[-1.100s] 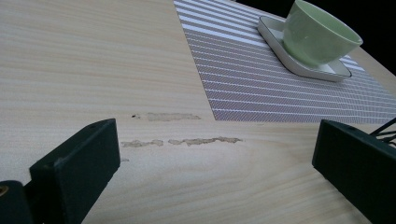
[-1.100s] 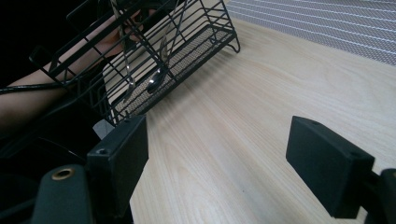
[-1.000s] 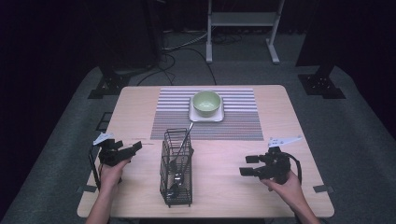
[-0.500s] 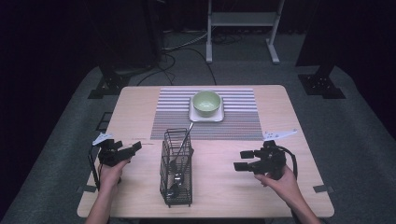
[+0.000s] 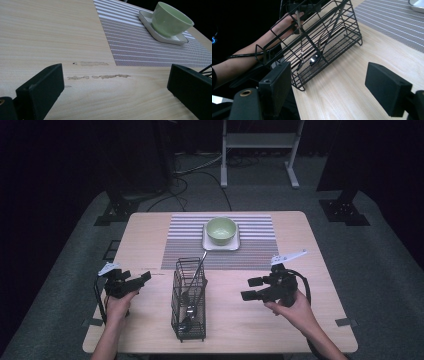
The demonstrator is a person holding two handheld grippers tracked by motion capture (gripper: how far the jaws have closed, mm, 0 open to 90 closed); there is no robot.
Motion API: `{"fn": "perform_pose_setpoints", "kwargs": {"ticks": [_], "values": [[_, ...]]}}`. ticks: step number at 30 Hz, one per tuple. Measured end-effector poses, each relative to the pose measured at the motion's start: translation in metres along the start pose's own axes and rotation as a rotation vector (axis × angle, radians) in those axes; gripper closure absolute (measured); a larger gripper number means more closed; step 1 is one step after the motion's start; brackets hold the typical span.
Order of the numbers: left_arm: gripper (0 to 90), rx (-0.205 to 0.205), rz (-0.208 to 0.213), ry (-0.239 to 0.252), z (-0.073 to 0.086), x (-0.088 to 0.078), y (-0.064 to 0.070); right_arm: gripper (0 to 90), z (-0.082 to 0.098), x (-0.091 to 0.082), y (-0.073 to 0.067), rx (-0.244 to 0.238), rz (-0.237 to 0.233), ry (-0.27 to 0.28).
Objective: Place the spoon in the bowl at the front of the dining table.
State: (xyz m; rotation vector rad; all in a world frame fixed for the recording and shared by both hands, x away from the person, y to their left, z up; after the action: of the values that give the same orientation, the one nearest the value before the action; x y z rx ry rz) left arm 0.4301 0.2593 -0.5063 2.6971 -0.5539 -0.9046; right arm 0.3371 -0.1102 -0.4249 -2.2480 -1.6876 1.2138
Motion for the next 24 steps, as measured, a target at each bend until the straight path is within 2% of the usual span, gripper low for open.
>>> {"fn": "perform_pose_setpoints", "kwargs": {"ticks": [8,18,22,24], "values": [[0.0,0.001,0.001,0.001,0.0,0.0,0.0,20.9,-0.012,0.005,-0.01,-0.017,-0.012,-0.03],[0.0,-0.001,0.002,-0.001,0.0,0.001,-0.001,22.4,-0.021,0.012,-0.013,-0.027,-0.028,-0.065],[0.0,-0.005,0.003,0.002,0.0,0.0,0.0,24.1,-0.026,0.013,-0.018,-0.042,-0.039,-0.071],[0.0,-0.004,0.002,0.002,0.0,0.0,0.0,24.1,-0.029,0.015,-0.021,-0.056,-0.028,-0.081]]}}
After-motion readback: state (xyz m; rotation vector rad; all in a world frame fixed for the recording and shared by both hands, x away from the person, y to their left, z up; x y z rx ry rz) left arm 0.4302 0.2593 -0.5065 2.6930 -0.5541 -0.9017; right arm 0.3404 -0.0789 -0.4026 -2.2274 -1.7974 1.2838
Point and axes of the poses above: each handheld gripper's, and its own axes: x roughly forward along the jaws, z roughly out of its underside, y roughly to its right, the point moved 10 cm from there along x, roughly forward along the jaws, and after that the axes turned 5 degrees about -y, right-handed, at the moved point
